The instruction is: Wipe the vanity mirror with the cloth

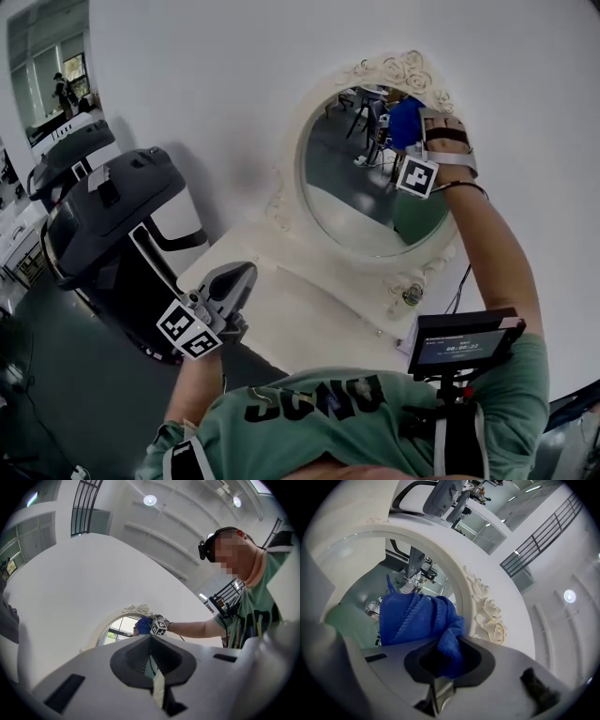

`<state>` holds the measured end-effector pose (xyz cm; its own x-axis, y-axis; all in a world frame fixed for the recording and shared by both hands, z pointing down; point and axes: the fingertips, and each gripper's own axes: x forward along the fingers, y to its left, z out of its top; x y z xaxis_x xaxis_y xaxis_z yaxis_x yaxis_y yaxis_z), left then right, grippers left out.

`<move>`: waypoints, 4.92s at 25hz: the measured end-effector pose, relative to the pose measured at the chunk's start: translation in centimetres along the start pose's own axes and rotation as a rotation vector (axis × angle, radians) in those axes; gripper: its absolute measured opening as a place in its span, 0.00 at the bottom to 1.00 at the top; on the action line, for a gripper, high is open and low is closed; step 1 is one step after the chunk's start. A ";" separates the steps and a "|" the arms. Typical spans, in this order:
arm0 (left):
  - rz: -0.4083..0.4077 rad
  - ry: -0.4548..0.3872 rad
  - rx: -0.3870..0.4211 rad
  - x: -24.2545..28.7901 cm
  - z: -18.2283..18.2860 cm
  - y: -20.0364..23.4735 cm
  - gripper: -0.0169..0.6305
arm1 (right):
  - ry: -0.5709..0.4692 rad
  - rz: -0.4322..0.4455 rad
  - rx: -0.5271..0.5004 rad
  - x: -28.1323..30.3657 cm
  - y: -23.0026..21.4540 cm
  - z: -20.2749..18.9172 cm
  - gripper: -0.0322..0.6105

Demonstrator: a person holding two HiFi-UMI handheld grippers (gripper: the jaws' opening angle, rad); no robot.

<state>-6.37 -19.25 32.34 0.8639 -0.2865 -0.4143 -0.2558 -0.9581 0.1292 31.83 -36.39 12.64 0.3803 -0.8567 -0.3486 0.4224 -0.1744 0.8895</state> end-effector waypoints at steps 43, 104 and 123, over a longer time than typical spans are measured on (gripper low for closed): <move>0.026 0.166 -0.119 -0.9 -7.6 -0.2 0.04 | -0.239 0.391 0.069 -11.1 24.7 9.4 0.12; -0.013 0.125 -0.137 -0.4 -7.2 0.3 0.04 | -0.288 0.531 0.001 -15.6 30.1 8.3 0.12; -0.089 0.003 -0.041 2.5 -1.6 0.0 0.04 | 0.061 -0.058 -0.219 -0.3 8.2 -4.7 0.12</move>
<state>-3.51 -19.96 32.76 0.8838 -0.2005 -0.4227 -0.1602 -0.9786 0.1293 39.02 -35.26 18.69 0.3962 -0.8162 -0.4205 0.6111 -0.1074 0.7842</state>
